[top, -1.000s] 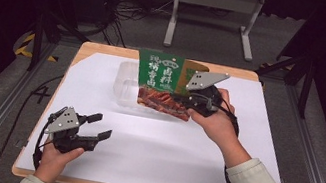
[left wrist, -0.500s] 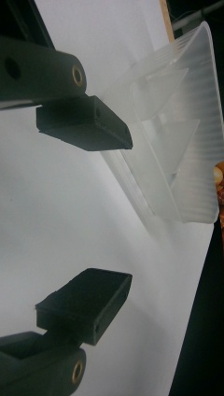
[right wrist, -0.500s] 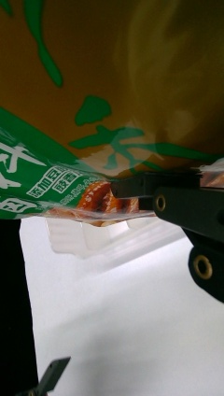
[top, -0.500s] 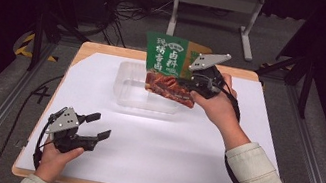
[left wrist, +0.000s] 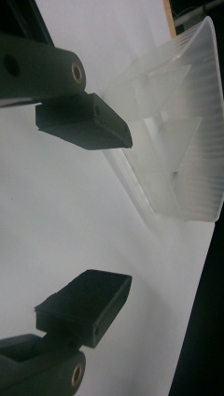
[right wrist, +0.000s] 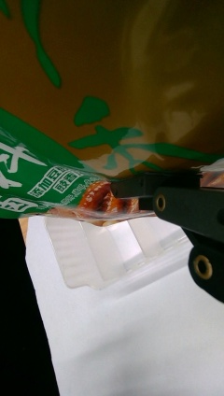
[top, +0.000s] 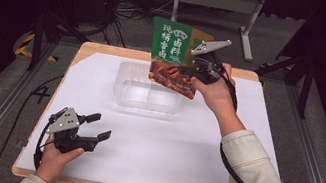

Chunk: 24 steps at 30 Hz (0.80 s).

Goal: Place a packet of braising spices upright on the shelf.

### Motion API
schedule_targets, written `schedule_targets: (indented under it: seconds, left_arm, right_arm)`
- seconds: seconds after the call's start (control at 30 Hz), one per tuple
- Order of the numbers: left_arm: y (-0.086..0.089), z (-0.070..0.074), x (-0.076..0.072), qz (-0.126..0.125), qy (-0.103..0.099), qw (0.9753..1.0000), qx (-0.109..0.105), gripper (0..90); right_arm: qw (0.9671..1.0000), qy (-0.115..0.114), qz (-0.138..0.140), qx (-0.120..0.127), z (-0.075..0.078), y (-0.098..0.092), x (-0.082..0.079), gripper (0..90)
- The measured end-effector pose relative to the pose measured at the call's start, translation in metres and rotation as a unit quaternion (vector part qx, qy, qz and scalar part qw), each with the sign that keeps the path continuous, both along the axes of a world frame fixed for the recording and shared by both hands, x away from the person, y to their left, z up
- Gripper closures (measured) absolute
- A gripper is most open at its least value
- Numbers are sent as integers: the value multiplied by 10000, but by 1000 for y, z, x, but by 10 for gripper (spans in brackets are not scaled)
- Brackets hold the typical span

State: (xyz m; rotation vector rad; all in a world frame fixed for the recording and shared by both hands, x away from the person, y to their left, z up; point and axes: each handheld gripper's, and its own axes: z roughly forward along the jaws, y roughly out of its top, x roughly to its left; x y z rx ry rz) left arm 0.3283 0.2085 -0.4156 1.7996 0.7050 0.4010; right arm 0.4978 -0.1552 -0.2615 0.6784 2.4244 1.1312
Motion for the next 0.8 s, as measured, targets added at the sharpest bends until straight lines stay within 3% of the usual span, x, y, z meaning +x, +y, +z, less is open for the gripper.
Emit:
schedule_targets:
  seconds: [0.4, 0.8]
  left_arm:
    - [-2, -1, -1, -71, 14, 10000, 40, 300]
    - [-2, 0, 0, -85, -23, 9999, 69, 302]
  right_arm:
    - [9977, 311, -508, 325, -2, -2, 15, 894]
    - [9952, 222, -899, 330, -3, 9, 14, 894]
